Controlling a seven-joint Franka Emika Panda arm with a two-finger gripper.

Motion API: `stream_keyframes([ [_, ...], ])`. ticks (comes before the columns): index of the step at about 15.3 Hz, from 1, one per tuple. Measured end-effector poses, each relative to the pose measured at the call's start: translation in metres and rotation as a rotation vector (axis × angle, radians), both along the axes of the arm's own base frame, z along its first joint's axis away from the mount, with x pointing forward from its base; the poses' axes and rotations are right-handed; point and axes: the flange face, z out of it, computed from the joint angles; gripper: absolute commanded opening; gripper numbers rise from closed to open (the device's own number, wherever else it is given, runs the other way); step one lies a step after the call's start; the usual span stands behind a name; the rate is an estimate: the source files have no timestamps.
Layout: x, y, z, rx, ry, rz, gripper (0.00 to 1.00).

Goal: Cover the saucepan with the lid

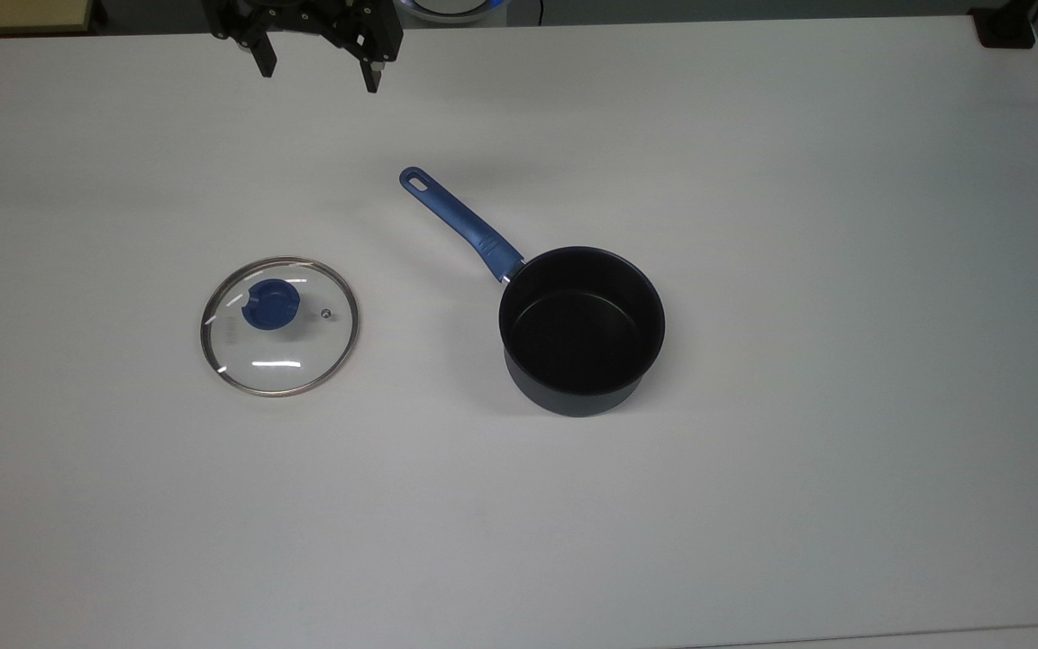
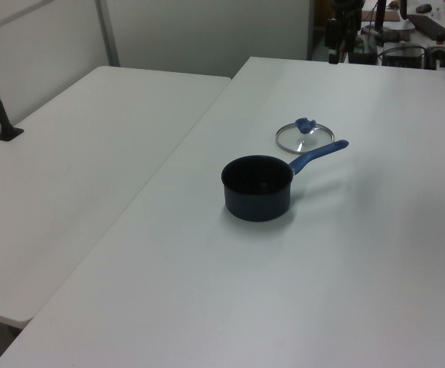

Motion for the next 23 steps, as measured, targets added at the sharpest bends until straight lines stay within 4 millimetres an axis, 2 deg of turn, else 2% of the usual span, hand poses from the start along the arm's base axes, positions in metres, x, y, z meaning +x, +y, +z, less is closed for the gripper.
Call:
stream_keyframes([
  [9,0.001,-0.001,-0.003,0.000,0.006,-0.001,1.00],
  [13,0.014,-0.002,-0.020,-0.006,-0.001,-0.004,1.00],
  [15,0.025,-0.008,-0.040,-0.013,0.001,-0.016,1.00],
  [17,0.037,-0.021,-0.069,-0.023,0.014,-0.036,1.00],
  [21,0.064,-0.059,-0.135,-0.054,-0.002,-0.091,1.00],
  [23,0.074,-0.074,-0.161,-0.067,-0.024,-0.104,1.00],
])
